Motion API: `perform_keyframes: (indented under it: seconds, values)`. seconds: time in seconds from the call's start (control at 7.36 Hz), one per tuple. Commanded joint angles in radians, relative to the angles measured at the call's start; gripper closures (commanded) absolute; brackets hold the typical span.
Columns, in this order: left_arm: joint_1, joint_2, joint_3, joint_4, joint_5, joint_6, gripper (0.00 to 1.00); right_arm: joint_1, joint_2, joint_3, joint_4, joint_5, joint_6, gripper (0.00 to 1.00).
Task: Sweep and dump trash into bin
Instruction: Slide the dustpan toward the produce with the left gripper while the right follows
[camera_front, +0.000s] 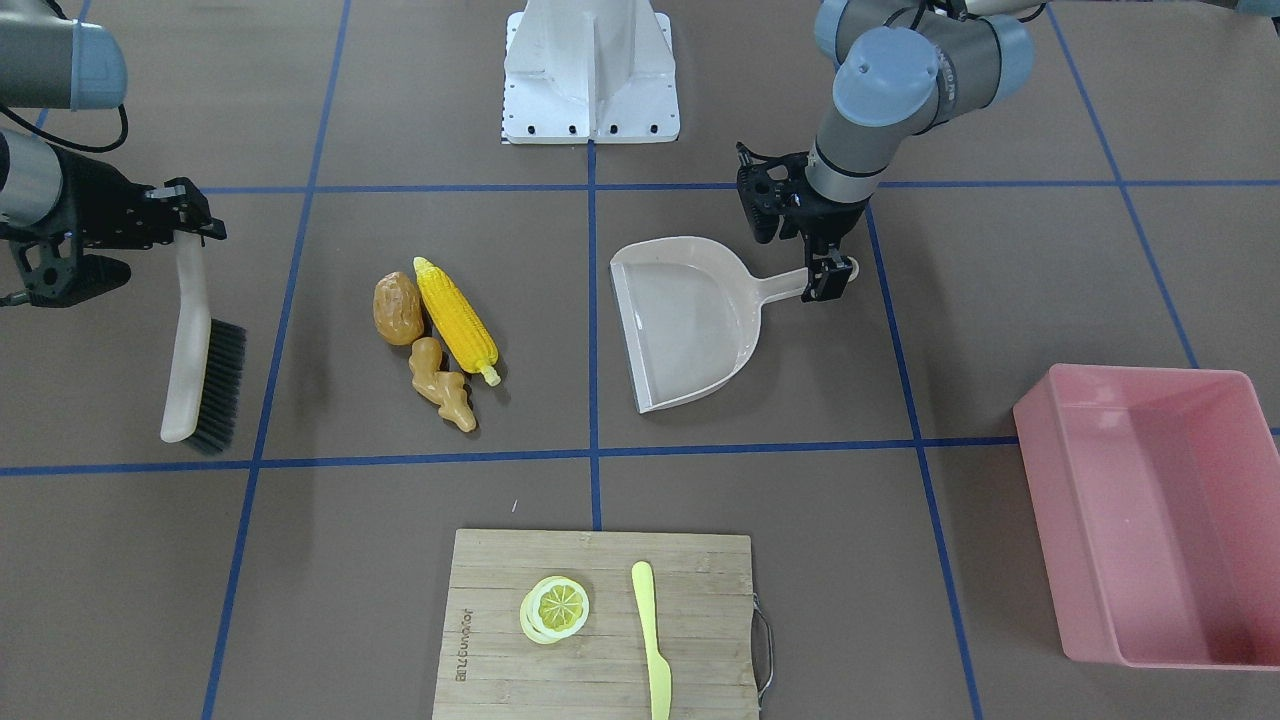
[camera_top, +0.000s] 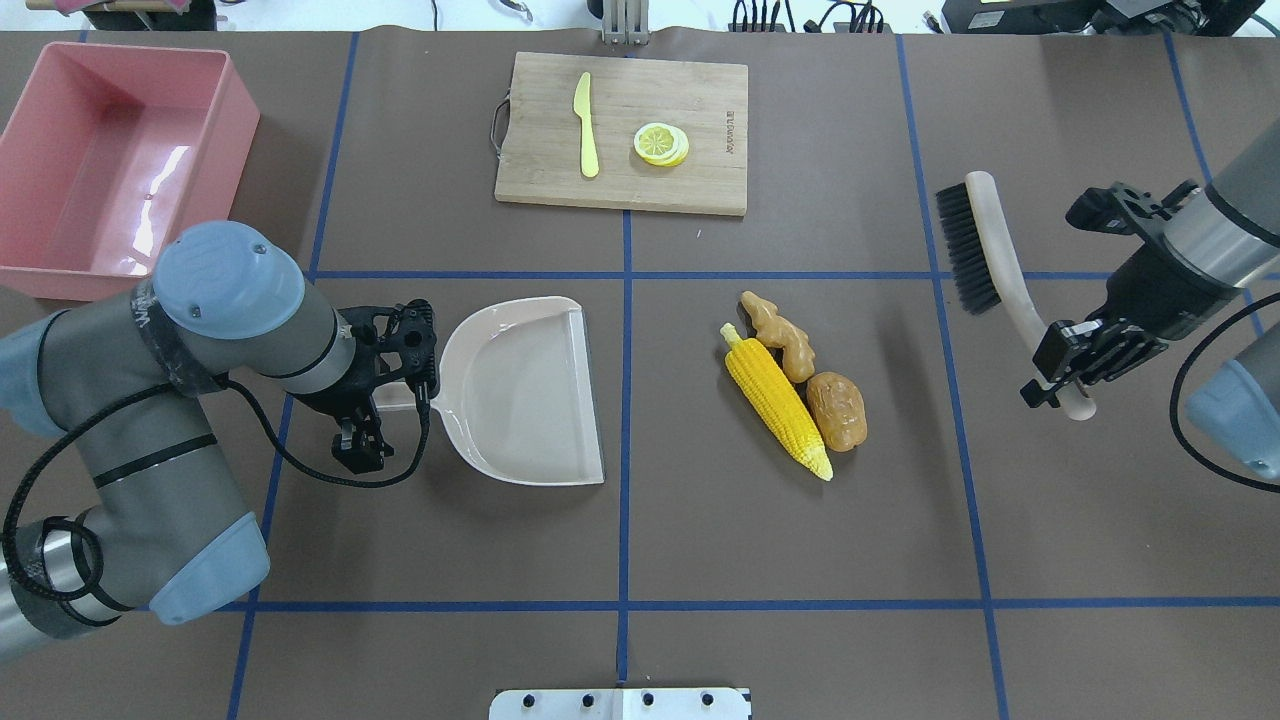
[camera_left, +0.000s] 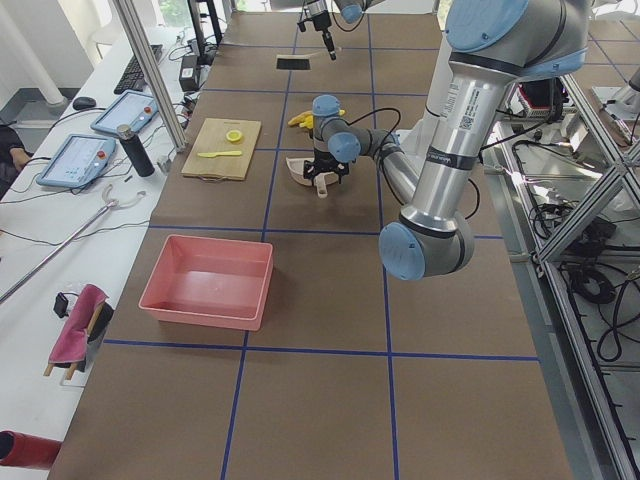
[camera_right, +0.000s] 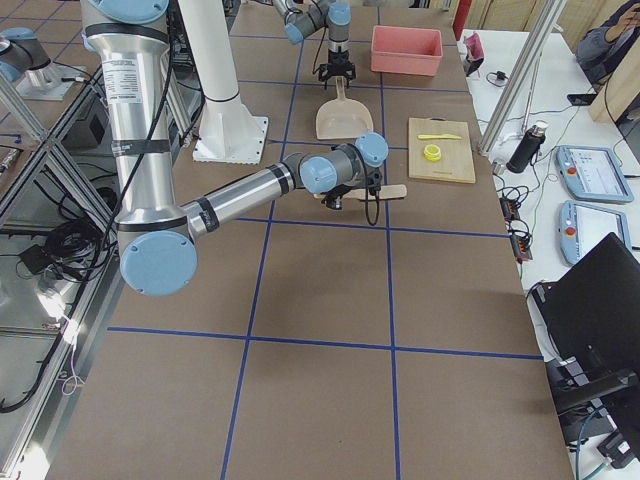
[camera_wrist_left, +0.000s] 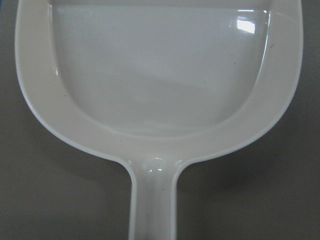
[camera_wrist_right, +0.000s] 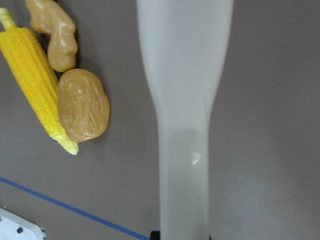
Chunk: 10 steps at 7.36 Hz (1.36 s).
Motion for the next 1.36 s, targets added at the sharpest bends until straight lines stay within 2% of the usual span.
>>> perform_keyframes:
  seconds: [0.0,0.41,0.54,0.68,0.82,0.95,1.09,1.22]
  values:
    - [0.005,-0.010,0.039,-0.024,0.000,0.001,0.02,-0.085,0.064,0.000,0.030,0.003,0.138,1.00]
    - [0.005,-0.009,0.055,-0.049,0.000,0.002,0.03,-0.112,0.036,-0.024,0.135,-0.008,0.245,1.00]
    - [0.005,-0.007,0.065,-0.055,0.000,0.004,0.11,-0.113,-0.006,-0.050,0.257,-0.008,0.303,1.00]
    - [0.004,-0.002,0.064,-0.056,-0.001,0.002,0.11,-0.115,-0.045,-0.122,0.457,-0.005,0.389,1.00]
    - [0.005,0.004,0.065,-0.061,-0.001,0.004,0.19,-0.140,-0.045,-0.203,0.671,-0.005,0.507,1.00]
    - [0.004,0.007,0.062,-0.072,-0.003,0.005,0.42,-0.174,-0.028,-0.299,0.864,-0.008,0.614,1.00]
    - [0.004,0.007,0.058,-0.082,-0.009,0.004,0.87,-0.197,-0.011,-0.356,0.998,-0.005,0.691,1.00]
    - [0.002,0.007,0.047,-0.077,-0.021,0.002,1.00,-0.208,0.011,-0.351,1.028,0.003,0.741,1.00]
